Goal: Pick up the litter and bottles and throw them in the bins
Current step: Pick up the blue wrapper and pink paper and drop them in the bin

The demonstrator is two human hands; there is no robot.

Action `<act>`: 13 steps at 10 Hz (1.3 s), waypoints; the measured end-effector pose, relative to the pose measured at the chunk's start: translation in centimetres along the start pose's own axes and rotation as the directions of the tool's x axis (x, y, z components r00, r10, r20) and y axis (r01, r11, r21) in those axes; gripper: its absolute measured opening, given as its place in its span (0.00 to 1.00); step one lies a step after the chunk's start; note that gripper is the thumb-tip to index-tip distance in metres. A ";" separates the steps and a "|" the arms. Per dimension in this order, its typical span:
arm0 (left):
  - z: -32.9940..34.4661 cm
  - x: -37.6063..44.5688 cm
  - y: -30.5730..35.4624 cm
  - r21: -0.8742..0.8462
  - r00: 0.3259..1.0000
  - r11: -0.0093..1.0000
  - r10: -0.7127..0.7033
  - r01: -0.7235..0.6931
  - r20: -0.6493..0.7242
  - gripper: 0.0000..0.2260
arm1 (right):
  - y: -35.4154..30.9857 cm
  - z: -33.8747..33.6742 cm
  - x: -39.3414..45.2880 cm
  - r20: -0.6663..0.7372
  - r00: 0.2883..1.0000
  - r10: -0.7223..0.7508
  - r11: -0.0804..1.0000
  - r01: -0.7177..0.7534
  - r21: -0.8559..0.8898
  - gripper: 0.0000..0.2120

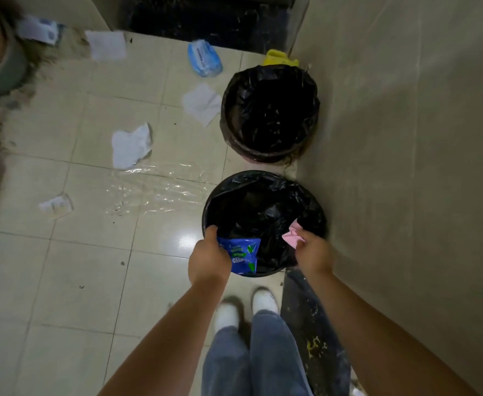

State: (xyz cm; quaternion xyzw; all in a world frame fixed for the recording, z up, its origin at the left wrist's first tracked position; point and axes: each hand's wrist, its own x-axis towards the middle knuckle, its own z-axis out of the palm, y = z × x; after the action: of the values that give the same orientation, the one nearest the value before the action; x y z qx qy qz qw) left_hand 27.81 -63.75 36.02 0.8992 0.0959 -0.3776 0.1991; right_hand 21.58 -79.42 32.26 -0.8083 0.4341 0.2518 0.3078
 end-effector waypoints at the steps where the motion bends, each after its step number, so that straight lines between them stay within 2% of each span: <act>1: 2.5 4.0 0.6 0.112 0.996 0.991 0.068 -0.073 0.049 0.18 | 0.3 2.6 4.4 0.011 0.999 -0.050 0.972 0.051 -0.228 0.20; 2: 5.9 8.6 0.2 0.194 0.990 0.975 0.087 -0.106 0.107 0.16 | 1.4 6.2 9.2 0.024 0.996 -0.090 0.905 0.092 -0.414 0.22; 3: 8.6 12.2 -0.9 0.306 0.981 0.940 0.109 -0.154 0.160 0.15 | 2.3 10.1 13.2 0.110 0.991 -0.074 0.903 0.113 -0.414 0.22; 4: 10.2 14.6 -2.4 0.510 0.957 0.819 0.155 -0.263 0.245 0.16 | 2.7 14.0 15.8 0.286 0.957 -0.054 0.915 0.162 -0.370 0.22; 5: 11.9 16.8 -2.8 0.639 0.914 0.660 0.212 -0.395 0.347 0.19 | 3.3 16.6 18.7 0.374 0.927 0.002 0.968 0.093 -0.234 0.18; 6: 14.0 20.0 -2.6 0.690 0.889 0.562 0.254 -0.457 0.382 0.20 | 3.9 18.2 21.4 0.403 0.914 -0.041 0.924 0.188 -0.333 0.16; 8: 18.7 24.2 -3.1 0.762 0.886 0.457 0.168 -0.459 0.432 0.20 | 4.1 21.7 23.6 0.397 0.906 -0.145 0.923 0.269 -0.276 0.12; 9: 19.4 24.4 -4.2 0.778 0.908 0.485 0.093 -0.399 0.408 0.26 | 4.0 21.3 22.6 0.378 0.917 -0.124 0.963 0.203 -0.175 0.20; 10: 18.3 23.3 -4.5 0.760 0.900 0.503 0.088 -0.411 0.428 0.29 | 4.4 19.2 21.3 0.365 0.915 -0.171 0.961 0.237 -0.143 0.21; 12: 12.4 15.4 -3.7 0.707 0.898 0.557 0.223 -0.436 0.378 0.21 | 3.6 13.5 14.5 0.384 0.889 -0.248 0.898 0.360 -0.254 0.23; 13: 8.1 10.3 -5.5 0.684 0.907 0.596 0.258 -0.420 0.332 0.20 | 2.2 10.9 9.2 0.368 0.873 -0.319 0.863 0.428 -0.267 0.24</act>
State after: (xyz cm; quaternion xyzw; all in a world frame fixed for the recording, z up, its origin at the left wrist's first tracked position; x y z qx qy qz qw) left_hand 28.03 -62.06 21.97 0.8601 -0.2602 -0.4256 -0.1072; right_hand 22.80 -77.63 17.99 -0.8684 0.1627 0.3818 0.2716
